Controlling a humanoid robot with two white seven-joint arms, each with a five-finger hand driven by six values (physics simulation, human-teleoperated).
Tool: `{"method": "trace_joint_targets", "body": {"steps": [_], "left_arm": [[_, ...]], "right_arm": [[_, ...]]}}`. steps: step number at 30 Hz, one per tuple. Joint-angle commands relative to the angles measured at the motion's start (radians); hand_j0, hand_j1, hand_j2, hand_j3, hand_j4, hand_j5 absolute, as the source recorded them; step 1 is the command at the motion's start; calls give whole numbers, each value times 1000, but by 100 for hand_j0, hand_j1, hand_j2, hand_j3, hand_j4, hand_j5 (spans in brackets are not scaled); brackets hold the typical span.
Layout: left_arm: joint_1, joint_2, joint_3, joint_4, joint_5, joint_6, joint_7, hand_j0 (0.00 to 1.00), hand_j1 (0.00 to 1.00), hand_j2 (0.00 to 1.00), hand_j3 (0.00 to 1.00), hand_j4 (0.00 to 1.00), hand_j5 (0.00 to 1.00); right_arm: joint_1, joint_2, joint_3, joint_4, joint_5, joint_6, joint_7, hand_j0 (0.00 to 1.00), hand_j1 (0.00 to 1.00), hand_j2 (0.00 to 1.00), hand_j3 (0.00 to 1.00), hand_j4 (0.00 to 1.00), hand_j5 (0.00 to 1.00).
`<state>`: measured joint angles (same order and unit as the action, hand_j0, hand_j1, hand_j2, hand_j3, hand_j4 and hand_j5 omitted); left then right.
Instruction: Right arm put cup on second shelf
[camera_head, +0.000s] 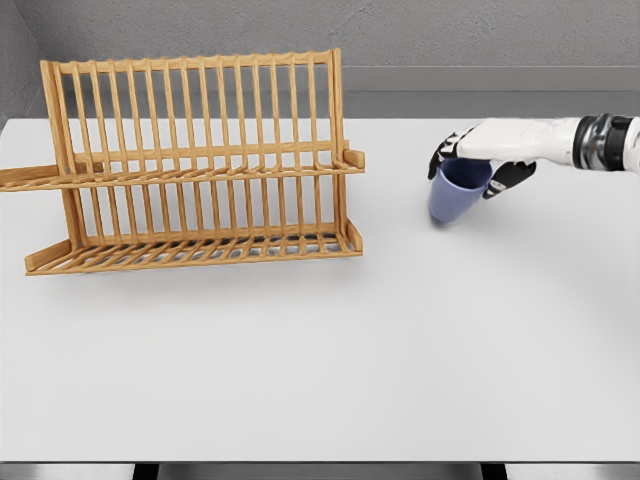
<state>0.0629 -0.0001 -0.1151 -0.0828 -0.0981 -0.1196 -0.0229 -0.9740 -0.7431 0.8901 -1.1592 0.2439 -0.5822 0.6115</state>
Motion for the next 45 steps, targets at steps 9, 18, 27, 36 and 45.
{"method": "trace_joint_targets", "body": {"steps": [9,18,27,36,45], "left_arm": [[0,0,0,0,0,0,0,100,100,100,100,100,100],[0,0,0,0,0,0,0,100,100,100,100,100,100],[0,0,0,0,0,0,-2,100,100,100,100,100,100],[0,0,0,0,0,0,0,100,100,100,100,100,100],[0,0,0,0,0,0,0,100,100,100,100,100,100]], "right_arm": [[-52,-2,-37,-19,-5,1,-1,65,65,65,65,65,65],[-98,-2,-65,-56,-6,2,-1,65,65,65,65,65,65],[-117,-4,-108,-120,-6,1,-1,65,65,65,65,65,65],[-130,2,-123,-175,-6,1,-1,65,65,65,65,65,65],[-137,11,-138,-286,-6,1,-1,65,65,65,65,65,65]]}}
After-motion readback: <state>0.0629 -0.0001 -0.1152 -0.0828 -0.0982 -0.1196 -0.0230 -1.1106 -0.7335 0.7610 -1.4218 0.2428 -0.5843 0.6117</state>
